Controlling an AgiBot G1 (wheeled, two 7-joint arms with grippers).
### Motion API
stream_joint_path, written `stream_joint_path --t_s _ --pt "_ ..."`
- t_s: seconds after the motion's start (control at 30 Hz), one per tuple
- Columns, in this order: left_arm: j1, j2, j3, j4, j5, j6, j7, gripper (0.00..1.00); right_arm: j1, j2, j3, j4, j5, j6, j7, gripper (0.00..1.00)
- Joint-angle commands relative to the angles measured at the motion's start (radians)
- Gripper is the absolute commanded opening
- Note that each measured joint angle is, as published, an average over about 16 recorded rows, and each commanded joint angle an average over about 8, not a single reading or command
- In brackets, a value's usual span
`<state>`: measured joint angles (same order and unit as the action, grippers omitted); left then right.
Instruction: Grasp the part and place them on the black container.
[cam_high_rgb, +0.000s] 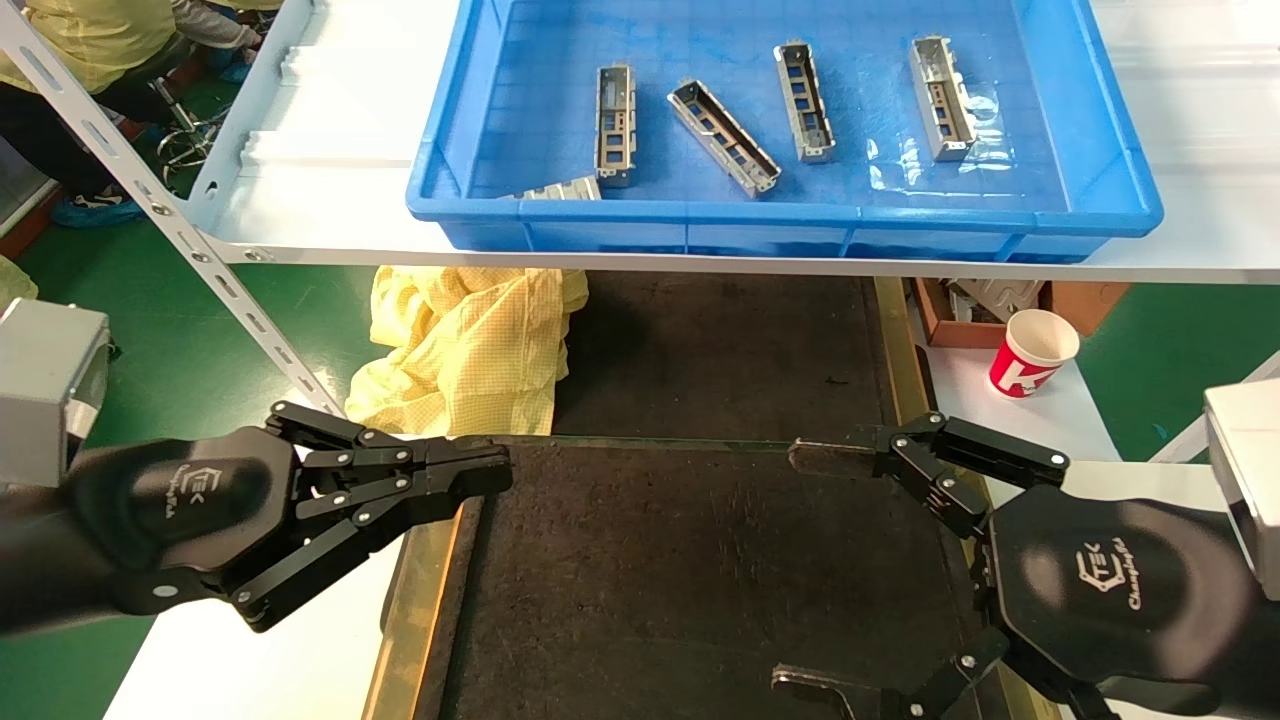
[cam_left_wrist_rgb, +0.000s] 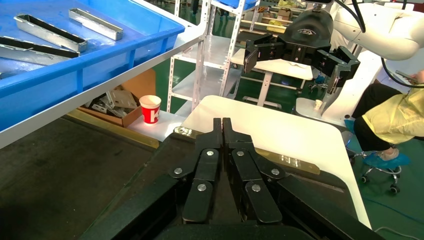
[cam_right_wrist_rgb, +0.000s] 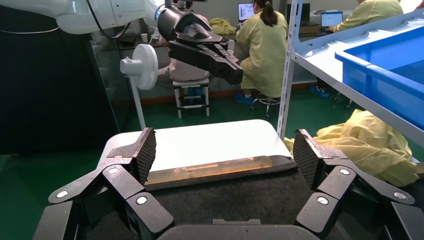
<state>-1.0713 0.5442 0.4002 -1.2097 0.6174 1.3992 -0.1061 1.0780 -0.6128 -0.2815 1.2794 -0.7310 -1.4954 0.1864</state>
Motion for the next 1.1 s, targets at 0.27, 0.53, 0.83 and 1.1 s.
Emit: stream_joint_path --t_s 0.27,0.53,0.83,1.1 --pt "0.000 0.000 0.000 0.000 0.000 0.000 0.000 0.00 0.024 0.000 0.000 -0.007 -0.010 0.014 0.013 1.00" --pt "0.000 0.000 0.000 0.000 0.000 0.000 0.000 0.78 0.200 -0.037 -0.020 -0.088 -0.121 0.155 0.102 1.00" --pt "0.000 0.000 0.000 0.000 0.000 0.000 0.000 1.00 0.447 -0.170 -0.088 -0.327 -0.320 0.358 0.170 1.00" --pt "0.000 0.000 0.000 0.000 0.000 0.000 0.000 1.00 0.658 -0.324 -0.167 -0.619 -0.473 0.457 0.157 1.00"
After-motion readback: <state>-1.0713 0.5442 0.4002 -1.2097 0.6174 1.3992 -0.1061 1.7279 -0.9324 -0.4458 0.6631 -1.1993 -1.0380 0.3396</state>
